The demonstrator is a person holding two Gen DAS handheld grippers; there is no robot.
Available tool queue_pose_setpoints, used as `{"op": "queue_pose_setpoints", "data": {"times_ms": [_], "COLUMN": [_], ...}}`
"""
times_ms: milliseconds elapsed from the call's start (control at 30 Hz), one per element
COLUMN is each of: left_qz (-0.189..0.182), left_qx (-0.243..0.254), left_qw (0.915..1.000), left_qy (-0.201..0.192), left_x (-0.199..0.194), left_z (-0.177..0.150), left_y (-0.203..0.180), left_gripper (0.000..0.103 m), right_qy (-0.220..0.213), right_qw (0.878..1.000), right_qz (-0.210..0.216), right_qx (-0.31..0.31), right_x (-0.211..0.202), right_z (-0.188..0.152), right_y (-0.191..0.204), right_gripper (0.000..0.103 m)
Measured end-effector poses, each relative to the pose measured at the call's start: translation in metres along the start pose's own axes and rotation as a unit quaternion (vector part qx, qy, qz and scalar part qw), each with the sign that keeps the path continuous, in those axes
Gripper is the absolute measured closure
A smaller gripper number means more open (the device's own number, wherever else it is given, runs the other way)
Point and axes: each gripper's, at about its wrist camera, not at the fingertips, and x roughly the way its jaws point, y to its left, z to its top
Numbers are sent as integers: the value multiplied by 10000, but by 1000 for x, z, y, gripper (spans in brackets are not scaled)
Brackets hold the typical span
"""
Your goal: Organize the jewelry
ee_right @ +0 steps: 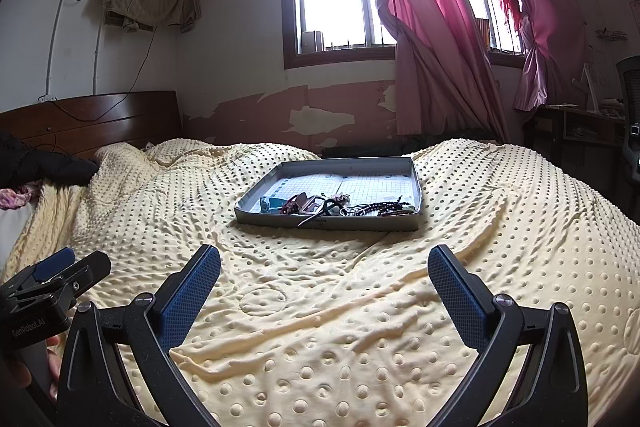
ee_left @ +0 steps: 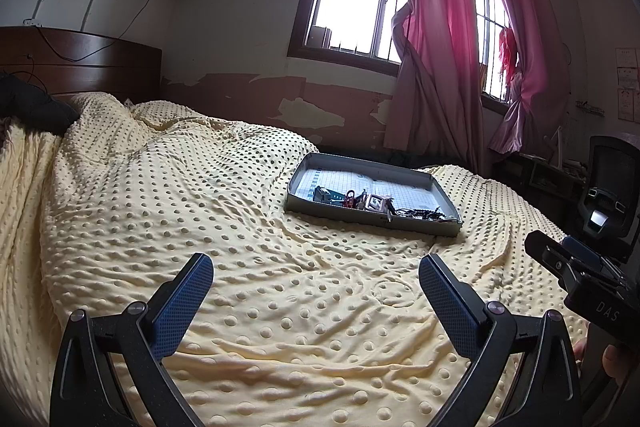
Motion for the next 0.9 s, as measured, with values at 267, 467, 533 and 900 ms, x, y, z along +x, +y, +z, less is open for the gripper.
{"op": "queue_pose_setpoints", "data": {"times_ms": [267, 467, 533, 900], "left_qz": [-4, -4, -2, 128], "left_qx": [0, 5, 3, -44], "left_qw": [10000, 10000, 10000, 9995], "left_qy": [2, 6, 16, 280], "left_x": [0, 1, 1, 4], "left_z": [0, 0, 0, -1], "left_y": [0, 0, 0, 3], "left_gripper": [0, 0, 0, 0], "right_qy": [3, 4, 5, 14], "right_qw": [10000, 10000, 10000, 10000], "right_qz": [-2, -3, -1, -7], "right_qx": [-3, -1, 2, 3], "right_x": [0, 0, 0, -1], "right_z": [0, 1, 1, 0], "right_y": [0, 0, 0, 0], "right_gripper": [1, 1, 1, 1]}}
